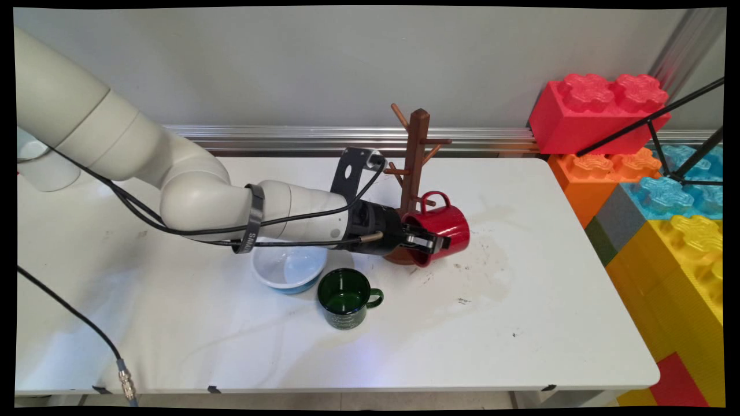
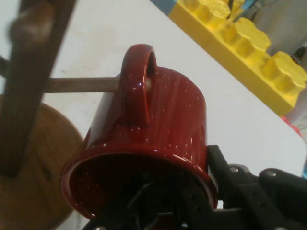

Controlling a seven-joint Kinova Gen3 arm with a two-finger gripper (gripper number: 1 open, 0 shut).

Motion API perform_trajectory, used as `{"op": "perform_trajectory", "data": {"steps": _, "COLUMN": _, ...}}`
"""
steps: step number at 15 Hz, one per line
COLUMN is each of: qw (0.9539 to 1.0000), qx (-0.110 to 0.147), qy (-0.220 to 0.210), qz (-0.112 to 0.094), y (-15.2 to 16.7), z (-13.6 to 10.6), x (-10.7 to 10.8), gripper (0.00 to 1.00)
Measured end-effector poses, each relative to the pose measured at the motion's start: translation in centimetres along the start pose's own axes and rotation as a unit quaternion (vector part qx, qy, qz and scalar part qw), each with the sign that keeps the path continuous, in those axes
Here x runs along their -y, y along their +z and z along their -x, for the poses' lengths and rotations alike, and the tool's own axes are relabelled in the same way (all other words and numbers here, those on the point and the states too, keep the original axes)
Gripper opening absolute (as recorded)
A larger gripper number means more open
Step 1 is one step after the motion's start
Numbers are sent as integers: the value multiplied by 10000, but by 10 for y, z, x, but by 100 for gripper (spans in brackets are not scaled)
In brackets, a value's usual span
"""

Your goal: Place the picked object on the table

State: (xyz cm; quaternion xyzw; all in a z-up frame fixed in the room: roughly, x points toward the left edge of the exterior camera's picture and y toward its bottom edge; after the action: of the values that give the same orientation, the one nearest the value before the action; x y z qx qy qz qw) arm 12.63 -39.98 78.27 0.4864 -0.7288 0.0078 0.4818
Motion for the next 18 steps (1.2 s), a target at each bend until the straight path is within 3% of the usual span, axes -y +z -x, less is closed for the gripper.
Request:
{"op": "perform_trajectory", "data": {"steps": 9, "qw": 9993, "qx": 43, "qy": 34, "qz": 370, "y": -5, "z": 1, "x": -27, "gripper": 0}}
{"op": "perform_trajectory", "data": {"steps": 18, "qw": 9984, "qx": 382, "qy": 358, "qz": 206, "y": -29, "z": -24, "x": -36, "gripper": 0}}
